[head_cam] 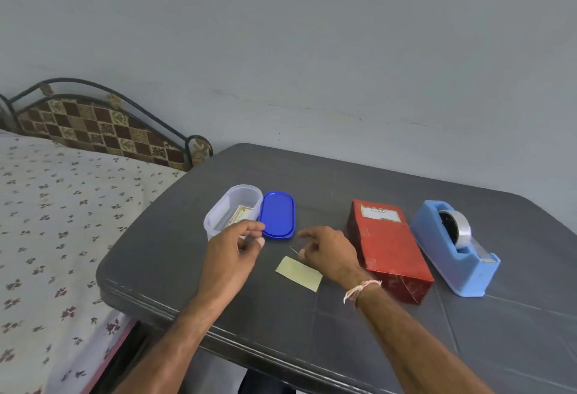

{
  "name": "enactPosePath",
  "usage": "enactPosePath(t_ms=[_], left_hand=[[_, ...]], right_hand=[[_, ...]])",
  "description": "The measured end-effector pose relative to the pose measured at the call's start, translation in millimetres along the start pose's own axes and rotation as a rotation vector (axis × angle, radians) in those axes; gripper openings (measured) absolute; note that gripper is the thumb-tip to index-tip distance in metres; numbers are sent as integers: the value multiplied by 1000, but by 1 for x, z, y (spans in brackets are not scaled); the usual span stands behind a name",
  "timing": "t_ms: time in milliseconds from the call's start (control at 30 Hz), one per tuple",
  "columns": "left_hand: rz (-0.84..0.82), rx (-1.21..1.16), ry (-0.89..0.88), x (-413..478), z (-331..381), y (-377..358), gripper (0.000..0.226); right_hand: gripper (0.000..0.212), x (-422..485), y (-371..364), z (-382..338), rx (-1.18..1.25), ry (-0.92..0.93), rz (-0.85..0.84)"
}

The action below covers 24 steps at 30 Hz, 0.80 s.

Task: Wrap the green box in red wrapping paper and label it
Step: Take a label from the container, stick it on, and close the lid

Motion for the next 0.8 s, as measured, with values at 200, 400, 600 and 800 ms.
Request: enactPosePath(t_ms=[200, 400, 600, 800], left_hand=[[19, 78, -27, 8, -7, 8, 25], [-198, 251, -122, 15, -3, -50, 35], [-192, 214, -89, 18, -4, -55, 4], [-232, 141, -48, 14, -11, -60, 7]], right_hand=[[17, 6, -13, -4, 93, 24, -12], [30, -1, -9, -7, 302, 83, -23], [33, -6, 1, 3, 439, 47, -32], [32, -13, 2, 6, 543, 14, -60]])
Point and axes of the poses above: each hand's wrist, its own x-axis towards the middle knuckle, its own y-axis out of the back of the hand, z = x × y, the point moved 9 cm from there along x, towards the middle knuckle, and after that the axes turned 2 degrees about -y, right-handed, at the moved point
